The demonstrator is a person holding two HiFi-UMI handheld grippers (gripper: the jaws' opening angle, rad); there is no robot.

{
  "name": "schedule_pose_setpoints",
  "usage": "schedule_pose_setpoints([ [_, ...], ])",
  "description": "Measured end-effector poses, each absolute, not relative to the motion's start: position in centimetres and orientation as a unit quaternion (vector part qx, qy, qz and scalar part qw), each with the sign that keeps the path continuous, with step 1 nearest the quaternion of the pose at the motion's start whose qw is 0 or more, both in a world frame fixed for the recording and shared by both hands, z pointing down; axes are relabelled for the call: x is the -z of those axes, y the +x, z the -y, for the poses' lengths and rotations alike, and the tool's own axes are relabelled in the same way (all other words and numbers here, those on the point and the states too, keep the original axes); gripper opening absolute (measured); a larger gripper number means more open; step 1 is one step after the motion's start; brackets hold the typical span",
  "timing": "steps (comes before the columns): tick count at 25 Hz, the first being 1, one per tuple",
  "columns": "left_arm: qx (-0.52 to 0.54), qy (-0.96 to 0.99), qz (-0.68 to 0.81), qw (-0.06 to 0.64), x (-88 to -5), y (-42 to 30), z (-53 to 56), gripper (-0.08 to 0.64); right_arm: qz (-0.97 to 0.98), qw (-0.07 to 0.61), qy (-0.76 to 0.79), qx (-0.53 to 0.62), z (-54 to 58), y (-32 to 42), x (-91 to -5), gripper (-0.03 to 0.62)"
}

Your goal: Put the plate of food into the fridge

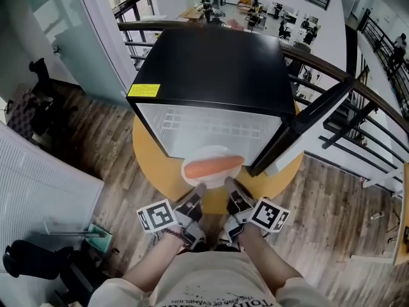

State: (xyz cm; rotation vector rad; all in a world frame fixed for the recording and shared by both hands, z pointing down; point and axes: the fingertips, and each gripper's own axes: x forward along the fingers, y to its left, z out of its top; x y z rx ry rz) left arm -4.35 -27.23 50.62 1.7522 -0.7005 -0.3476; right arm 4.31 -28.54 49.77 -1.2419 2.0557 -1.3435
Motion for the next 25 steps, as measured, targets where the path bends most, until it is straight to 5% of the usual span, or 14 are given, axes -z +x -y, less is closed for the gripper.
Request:
schedule_pose_setpoints([
  [25, 0.110, 0.779, 0.280, 0.550, -49.3, -4.1, 37.0, 0.062, -0.715, 0.220, -0.483, 0.454, 37.0, 5.0, -48.4, 0.060],
])
